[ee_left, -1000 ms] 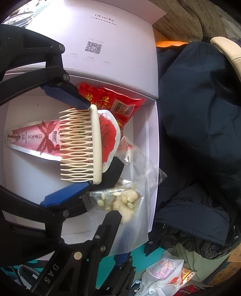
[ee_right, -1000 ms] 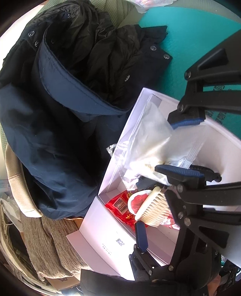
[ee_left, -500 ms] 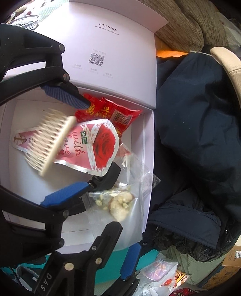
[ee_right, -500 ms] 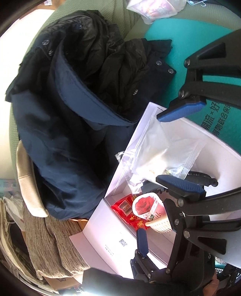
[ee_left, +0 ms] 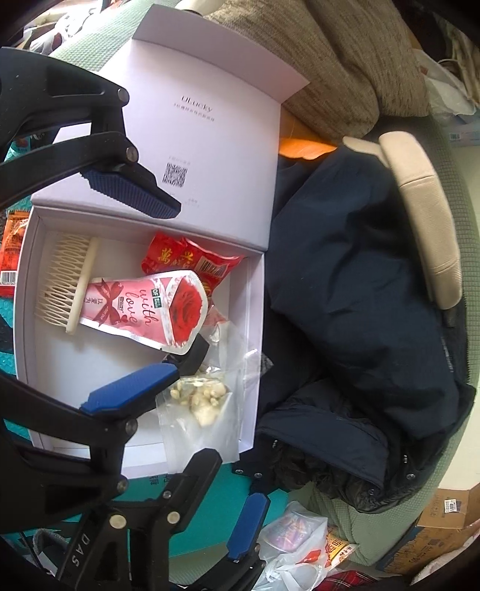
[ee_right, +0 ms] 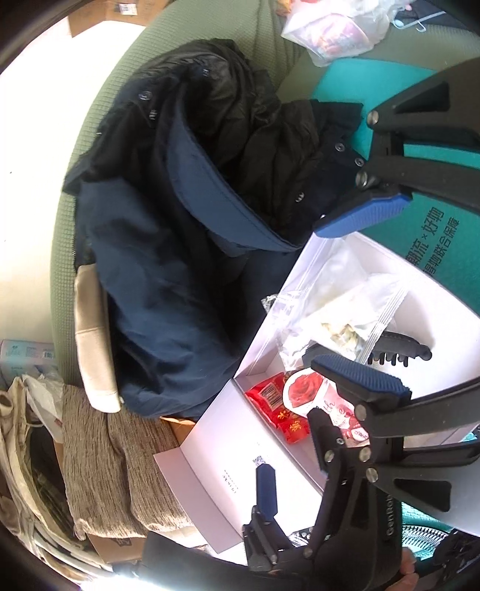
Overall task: Organize objects
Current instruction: 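Withdraw both open tools up and away from the white box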
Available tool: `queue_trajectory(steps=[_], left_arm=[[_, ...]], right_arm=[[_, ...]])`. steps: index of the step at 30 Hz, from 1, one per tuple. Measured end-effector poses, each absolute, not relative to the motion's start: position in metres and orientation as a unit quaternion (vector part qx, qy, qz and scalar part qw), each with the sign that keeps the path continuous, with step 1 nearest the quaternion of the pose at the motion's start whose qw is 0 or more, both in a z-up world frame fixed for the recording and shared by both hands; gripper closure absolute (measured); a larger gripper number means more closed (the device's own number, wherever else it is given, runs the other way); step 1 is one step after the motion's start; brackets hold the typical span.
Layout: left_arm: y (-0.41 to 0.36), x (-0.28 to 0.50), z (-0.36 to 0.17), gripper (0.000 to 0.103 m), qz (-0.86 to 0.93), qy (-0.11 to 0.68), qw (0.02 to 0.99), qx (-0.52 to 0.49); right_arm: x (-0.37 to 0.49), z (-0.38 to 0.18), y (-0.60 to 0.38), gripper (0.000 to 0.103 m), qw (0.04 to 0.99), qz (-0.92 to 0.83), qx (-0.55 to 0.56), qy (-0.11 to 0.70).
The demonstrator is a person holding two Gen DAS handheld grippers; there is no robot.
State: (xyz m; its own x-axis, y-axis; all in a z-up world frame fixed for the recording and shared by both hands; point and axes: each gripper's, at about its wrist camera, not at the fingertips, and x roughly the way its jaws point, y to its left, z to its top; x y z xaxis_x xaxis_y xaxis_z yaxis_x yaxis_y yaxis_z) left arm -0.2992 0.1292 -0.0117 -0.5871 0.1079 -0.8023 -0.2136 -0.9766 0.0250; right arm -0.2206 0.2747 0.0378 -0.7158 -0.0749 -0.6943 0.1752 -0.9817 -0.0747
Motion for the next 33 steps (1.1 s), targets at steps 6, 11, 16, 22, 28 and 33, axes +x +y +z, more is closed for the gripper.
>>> queue_trajectory(steps=[6, 11, 16, 22, 28, 33], left_arm=[[0.114, -0.287, 0.008, 0.023, 0.895, 0.043, 0.078, -0.437], [0.106, -0.273, 0.026, 0.023, 0.9, 0.033, 0.073, -0.428], [0.099, -0.254, 0.049, 0.023, 0.908, 0.039, 0.059, -0.414], [0.091, -0.227, 0.073, 0.019, 0.917, 0.043, 0.046, -0.395], [0.083, -0.197, 0.087, 0.016, 0.922, 0.047, 0.034, -0.383], [0.078, -0.172, 0.087, 0.015, 0.922, 0.045, 0.037, -0.384]], right_arm=[[-0.209, 0.057, 0.274, 0.037, 0.063, -0.929, 0.361, 0.061], [-0.197, 0.074, 0.272, 0.037, 0.061, -0.932, 0.352, 0.059], [-0.182, 0.091, 0.267, 0.036, 0.061, -0.937, 0.338, 0.063], [-0.162, 0.109, 0.257, 0.035, 0.073, -0.943, 0.32, 0.065], [-0.139, 0.118, 0.246, 0.035, 0.085, -0.945, 0.31, 0.064], [-0.12, 0.121, 0.237, 0.035, 0.096, -0.945, 0.308, 0.063]])
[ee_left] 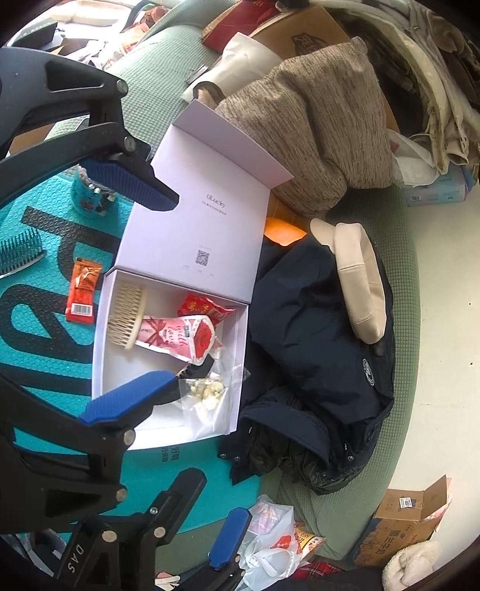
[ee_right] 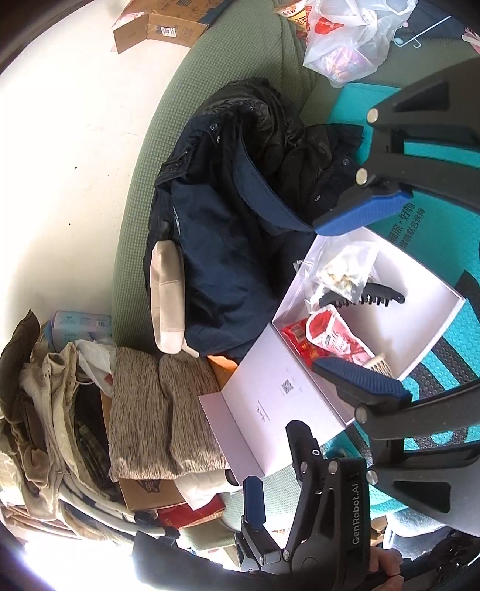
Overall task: Organize objects
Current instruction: 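Withdraw both open tools up and away from the white box, then lower the left tool onto the black comb on the mat and grasp it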
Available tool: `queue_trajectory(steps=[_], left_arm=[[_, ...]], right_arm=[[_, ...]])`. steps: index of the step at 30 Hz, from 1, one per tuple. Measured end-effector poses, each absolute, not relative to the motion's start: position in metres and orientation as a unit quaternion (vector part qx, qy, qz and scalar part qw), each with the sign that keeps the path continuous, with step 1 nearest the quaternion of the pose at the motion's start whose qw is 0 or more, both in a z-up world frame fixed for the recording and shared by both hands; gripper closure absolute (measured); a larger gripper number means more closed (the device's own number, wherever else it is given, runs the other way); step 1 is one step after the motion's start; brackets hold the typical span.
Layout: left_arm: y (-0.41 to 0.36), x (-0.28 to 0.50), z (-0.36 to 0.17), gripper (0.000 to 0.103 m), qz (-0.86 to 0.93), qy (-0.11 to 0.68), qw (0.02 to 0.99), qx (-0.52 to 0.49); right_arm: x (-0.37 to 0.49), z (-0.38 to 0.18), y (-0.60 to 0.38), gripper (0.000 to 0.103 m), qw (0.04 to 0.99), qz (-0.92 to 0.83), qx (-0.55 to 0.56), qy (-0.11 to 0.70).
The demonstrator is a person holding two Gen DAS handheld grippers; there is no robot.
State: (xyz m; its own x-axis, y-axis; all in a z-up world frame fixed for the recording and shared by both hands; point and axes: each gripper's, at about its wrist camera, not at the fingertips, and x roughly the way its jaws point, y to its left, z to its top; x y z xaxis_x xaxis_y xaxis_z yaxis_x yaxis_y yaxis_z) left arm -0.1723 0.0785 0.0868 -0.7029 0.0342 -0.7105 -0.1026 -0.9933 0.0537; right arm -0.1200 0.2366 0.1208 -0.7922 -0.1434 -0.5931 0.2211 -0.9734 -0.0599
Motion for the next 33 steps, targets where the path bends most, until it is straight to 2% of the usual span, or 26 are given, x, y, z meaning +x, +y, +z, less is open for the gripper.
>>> queue_trajectory(steps=[12, 23, 33], left_arm=[[0.063, -0.122, 0.064, 0.015, 0.917, 0.026, 0.027, -0.398], [0.036, -0.081, 0.021, 0.015, 0.904, -0.002, 0.002, -0.428], [0.004, -0.054, -0.016, 0.015, 0.893, -0.042, -0.007, -0.448]], right_arm=[[-0.081, 0.106, 0.218, 0.035, 0.129, -0.938, 0.318, 0.048], [-0.057, 0.071, 0.198, 0.035, 0.183, -0.922, 0.341, 0.025], [-0.047, 0.036, 0.169, 0.035, 0.236, -0.901, 0.363, 0.035]])
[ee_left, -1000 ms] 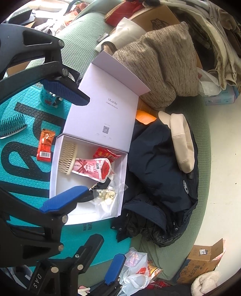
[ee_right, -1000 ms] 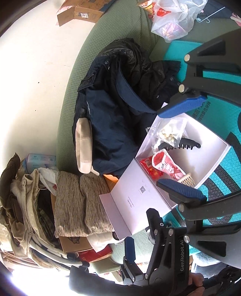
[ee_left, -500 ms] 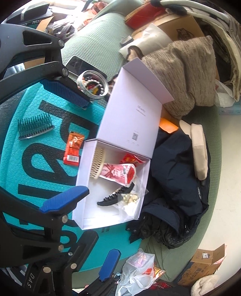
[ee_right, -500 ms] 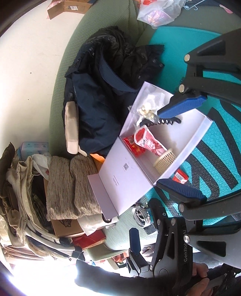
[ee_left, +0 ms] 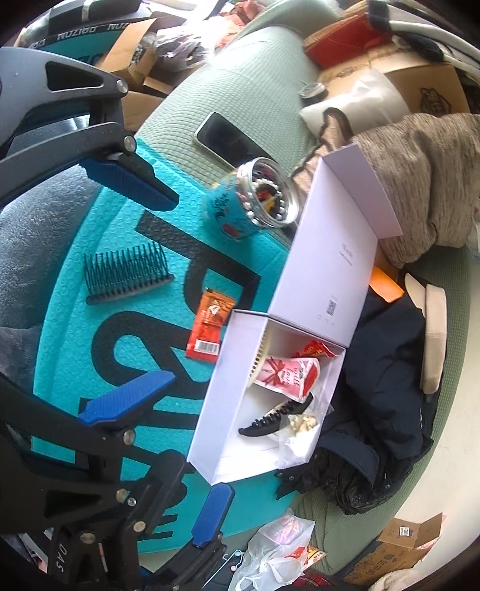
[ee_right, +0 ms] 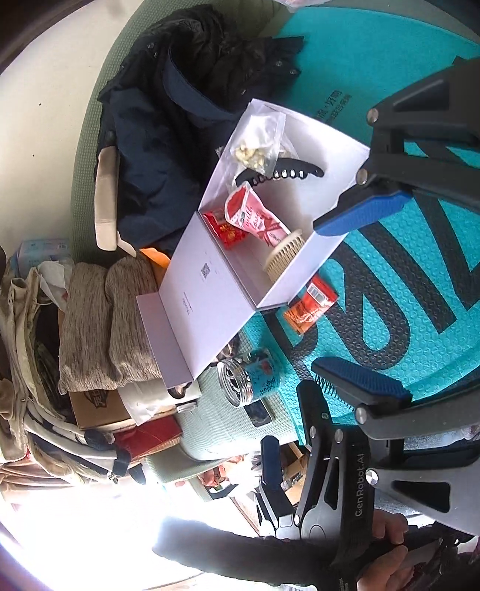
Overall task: Organize objects
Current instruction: 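Lower the left tool onto the black comb on the mat and grasp it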
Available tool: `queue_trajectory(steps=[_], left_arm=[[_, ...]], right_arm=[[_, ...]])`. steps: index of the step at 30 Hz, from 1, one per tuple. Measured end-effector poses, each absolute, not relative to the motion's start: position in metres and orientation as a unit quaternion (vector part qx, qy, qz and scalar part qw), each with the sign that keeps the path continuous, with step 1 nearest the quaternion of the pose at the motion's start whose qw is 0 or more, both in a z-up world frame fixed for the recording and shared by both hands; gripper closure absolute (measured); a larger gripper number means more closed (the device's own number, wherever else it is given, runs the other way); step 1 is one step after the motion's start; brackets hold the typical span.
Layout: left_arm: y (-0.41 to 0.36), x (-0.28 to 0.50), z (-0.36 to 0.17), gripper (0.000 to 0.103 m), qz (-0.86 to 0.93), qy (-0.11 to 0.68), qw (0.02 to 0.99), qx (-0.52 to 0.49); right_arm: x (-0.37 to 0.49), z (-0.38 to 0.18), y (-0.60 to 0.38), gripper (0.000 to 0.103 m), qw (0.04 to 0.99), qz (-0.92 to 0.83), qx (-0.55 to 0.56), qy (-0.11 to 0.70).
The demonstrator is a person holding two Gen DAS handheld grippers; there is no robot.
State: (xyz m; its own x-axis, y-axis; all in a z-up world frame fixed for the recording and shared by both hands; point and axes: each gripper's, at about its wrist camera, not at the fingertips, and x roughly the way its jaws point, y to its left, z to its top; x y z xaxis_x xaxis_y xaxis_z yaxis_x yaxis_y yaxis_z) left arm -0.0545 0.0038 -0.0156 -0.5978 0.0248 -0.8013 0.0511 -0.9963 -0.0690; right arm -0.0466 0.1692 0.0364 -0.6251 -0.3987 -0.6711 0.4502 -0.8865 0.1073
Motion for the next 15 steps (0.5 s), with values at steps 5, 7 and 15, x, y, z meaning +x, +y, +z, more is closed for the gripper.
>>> queue_trajectory(steps=[5, 7, 15], left_arm=[[-0.009, -0.048, -0.033, 0.015, -0.885, 0.062, 0.016, 0.461], [-0.013, -0.047, -0.038, 0.015, -0.883, 0.069, 0.018, 0.464], [-0.02, -0.053, -0.062, 0.015, -0.872, 0.082, 0.031, 0.481]], right_arm=[[-0.05, 0.022, 0.158, 0.035, 0.253, -0.891, 0.374, 0.037], [-0.052, 0.017, 0.155, 0.035, 0.259, -0.888, 0.377, 0.038], [-0.069, -0.008, 0.146, 0.035, 0.275, -0.876, 0.394, 0.044]])
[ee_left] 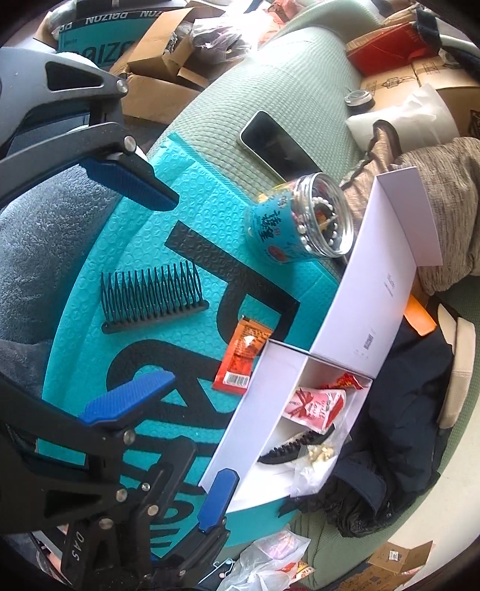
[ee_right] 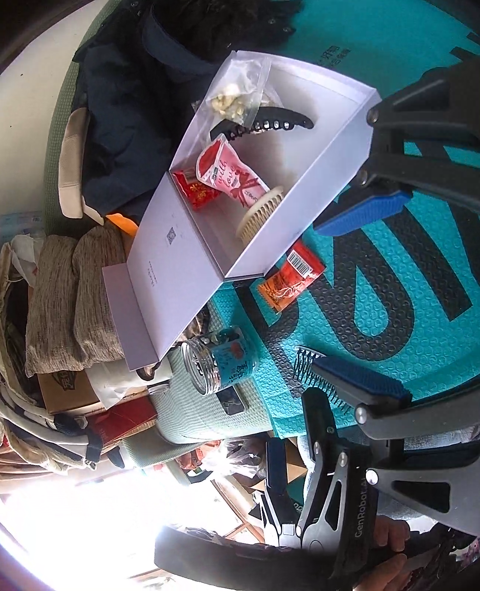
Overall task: Organize objects
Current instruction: 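Lower the left tool onto the black comb on the mat and grasp it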
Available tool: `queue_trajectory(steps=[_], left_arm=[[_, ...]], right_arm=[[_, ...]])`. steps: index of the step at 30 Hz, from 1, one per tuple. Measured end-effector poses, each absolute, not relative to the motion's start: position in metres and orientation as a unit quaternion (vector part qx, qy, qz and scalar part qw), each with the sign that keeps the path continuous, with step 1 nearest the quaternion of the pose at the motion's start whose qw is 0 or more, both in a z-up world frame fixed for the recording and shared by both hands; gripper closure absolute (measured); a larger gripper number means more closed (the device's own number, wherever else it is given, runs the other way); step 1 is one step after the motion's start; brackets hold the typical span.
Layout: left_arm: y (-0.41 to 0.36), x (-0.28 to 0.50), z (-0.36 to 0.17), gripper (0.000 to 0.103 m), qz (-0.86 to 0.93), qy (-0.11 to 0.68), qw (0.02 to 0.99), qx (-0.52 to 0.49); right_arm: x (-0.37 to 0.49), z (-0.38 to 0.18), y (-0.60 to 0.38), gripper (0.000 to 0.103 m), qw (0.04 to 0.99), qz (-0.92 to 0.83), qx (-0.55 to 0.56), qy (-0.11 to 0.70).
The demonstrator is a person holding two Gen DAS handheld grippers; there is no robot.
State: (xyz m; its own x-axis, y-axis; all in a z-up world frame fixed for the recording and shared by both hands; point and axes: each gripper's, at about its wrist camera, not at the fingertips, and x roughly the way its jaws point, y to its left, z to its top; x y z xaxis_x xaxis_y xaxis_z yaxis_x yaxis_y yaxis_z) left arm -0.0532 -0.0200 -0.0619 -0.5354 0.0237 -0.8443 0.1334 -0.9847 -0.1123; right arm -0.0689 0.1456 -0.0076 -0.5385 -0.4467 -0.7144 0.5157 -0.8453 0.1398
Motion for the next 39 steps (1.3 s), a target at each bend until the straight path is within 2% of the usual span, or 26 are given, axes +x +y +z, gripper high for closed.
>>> queue_trajectory(steps=[15, 19, 24, 25, 29, 34, 39], left_arm=[[-0.014, -0.077, -0.116, 0.015, -0.839, 0.109, 0.044, 0.532], [-0.009, -0.079, -0.122, 0.015, -0.843, 0.089, 0.052, 0.529], [-0.002, -0.084, -0.127, 0.032, -0.847, 0.046, 0.074, 0.524], [-0.002, -0.084, -0.126, 0.034, -0.849, 0.044, 0.072, 0.522], [-0.009, -0.09, -0.125, 0.049, -0.853, 0.046, 0.067, 0.515], [-0.02, -0.094, -0.125, 0.052, -0.855, 0.05, 0.062, 0.512], [-0.033, -0.094, -0.125, 0.052, -0.857, 0.056, 0.058, 0.508]], right_arm=[[-0.101, -0.038, 0.15, 0.035, 0.279, -0.86, 0.426, 0.031], [-0.109, -0.046, 0.147, 0.035, 0.286, -0.852, 0.437, 0.03], [-0.12, -0.056, 0.139, 0.035, 0.285, -0.848, 0.446, 0.027], [-0.122, -0.057, 0.138, 0.035, 0.284, -0.848, 0.446, 0.026], [-0.129, -0.06, 0.128, 0.035, 0.289, -0.847, 0.445, 0.039], [-0.132, -0.065, 0.111, 0.035, 0.295, -0.846, 0.44, 0.062], [-0.14, -0.07, 0.104, 0.037, 0.297, -0.84, 0.452, 0.053]])
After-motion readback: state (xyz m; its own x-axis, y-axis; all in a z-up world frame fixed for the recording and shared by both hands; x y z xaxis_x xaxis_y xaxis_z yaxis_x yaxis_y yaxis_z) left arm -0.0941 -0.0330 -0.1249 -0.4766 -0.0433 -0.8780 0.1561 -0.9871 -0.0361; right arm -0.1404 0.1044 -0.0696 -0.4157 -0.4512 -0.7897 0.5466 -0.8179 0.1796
